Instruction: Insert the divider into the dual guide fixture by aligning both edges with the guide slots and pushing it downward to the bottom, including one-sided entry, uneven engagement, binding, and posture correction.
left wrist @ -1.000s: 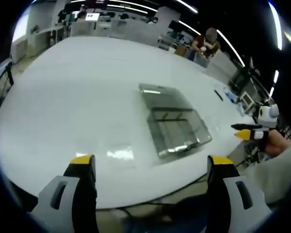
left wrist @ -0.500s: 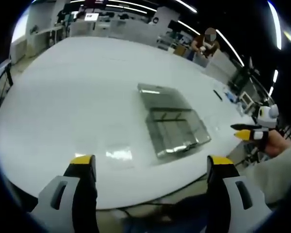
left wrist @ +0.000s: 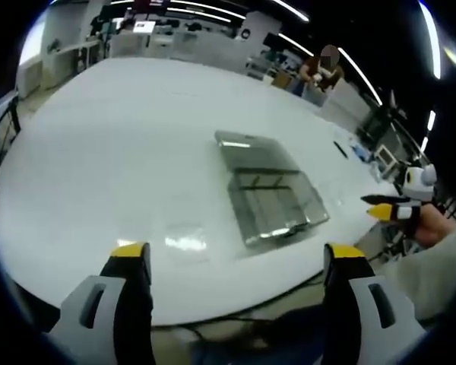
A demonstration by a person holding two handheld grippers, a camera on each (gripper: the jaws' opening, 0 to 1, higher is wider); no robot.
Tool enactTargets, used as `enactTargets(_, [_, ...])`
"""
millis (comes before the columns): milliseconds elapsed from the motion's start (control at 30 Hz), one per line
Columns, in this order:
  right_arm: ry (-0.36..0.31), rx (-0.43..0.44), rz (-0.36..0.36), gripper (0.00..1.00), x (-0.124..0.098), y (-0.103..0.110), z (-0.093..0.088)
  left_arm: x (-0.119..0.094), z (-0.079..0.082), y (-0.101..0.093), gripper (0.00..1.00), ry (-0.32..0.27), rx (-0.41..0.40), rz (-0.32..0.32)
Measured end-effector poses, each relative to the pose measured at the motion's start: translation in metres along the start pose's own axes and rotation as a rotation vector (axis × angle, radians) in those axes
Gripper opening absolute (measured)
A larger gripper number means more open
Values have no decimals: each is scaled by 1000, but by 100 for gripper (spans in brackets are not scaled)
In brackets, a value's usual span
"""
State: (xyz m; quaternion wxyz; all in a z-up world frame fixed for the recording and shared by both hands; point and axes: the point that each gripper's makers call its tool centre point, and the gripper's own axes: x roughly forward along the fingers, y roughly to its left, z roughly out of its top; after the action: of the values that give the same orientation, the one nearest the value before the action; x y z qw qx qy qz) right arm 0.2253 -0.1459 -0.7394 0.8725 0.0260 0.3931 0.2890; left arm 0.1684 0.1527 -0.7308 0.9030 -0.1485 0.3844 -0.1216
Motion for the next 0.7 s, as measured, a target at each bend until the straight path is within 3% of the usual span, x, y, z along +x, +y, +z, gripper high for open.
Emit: enactTargets(700, [-4,-3,1,90,-1,2,1,-2,-3,0,92,4,1,-4])
